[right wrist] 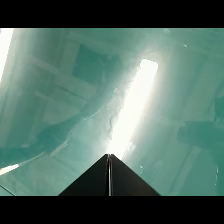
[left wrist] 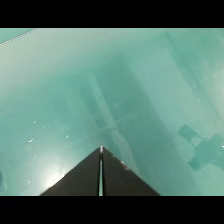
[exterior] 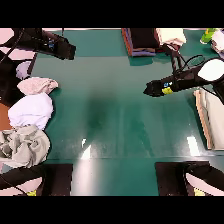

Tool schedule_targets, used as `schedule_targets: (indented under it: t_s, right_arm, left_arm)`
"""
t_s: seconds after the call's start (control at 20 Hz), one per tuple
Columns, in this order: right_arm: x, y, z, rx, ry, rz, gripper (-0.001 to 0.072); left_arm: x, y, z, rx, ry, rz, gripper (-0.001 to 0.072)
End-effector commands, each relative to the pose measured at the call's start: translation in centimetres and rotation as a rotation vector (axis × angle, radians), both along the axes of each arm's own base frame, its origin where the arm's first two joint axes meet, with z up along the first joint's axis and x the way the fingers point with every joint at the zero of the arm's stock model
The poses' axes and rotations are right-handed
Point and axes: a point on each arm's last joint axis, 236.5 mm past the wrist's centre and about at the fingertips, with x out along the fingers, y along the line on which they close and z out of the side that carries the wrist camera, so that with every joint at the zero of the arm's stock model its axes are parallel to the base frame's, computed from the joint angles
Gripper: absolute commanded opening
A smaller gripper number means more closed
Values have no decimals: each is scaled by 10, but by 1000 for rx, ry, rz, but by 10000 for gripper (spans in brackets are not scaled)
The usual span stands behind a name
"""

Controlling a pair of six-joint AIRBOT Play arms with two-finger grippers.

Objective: Fold the shirts.

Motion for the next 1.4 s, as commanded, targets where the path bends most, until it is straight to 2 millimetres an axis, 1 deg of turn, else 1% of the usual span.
schedule_targets:
  t_s: [0.0,0.55,0.65,0.7,0.75,0.8,0.85,0.95,1.0,1.05,1.1,1.15,1.25,1.35]
  right_arm:
    - [0,1,0,1,-1,1,18]
    - [1,1,1,1,-4,-1,18]
    - [2,1,1,2,-7,-2,18]
    - [2,1,1,2,-8,-2,18]
    - [2,1,1,2,-7,-2,18]
    - [2,1,1,2,-7,-2,18]
    - [2,0,1,2,-8,-3,18]
    - [2,0,1,2,-8,-3,18]
    - [2,0,1,2,-8,-3,18]
    - [2,0,1,2,-8,-3,18]
    - [2,0,1,3,-10,-4,18]
    - [2,1,1,3,-9,-3,18]
    - [2,1,1,3,-8,-2,18]
    - [3,0,1,3,-10,-4,18]
  left_arm:
    - [0,0,0,1,0,0,29]
    - [1,0,0,-2,-2,0,29]
    - [9,0,9,5,-60,-4,29]
    - [17,12,12,46,-93,21,66]
    - [28,35,12,87,-115,89,399]
    - [39,61,9,103,-110,179,567]
    - [49,91,0,125,-89,255,569]
    - [64,146,-29,153,-1,372,569]
    - [70,170,-51,171,60,420,569]
    - [74,193,-77,191,135,465,569]
    - [77,212,-103,201,207,500,570]
    - [81,224,-132,186,282,523,570]
    - [87,238,-186,141,412,549,570]
    - [85,248,-233,149,529,563,570]
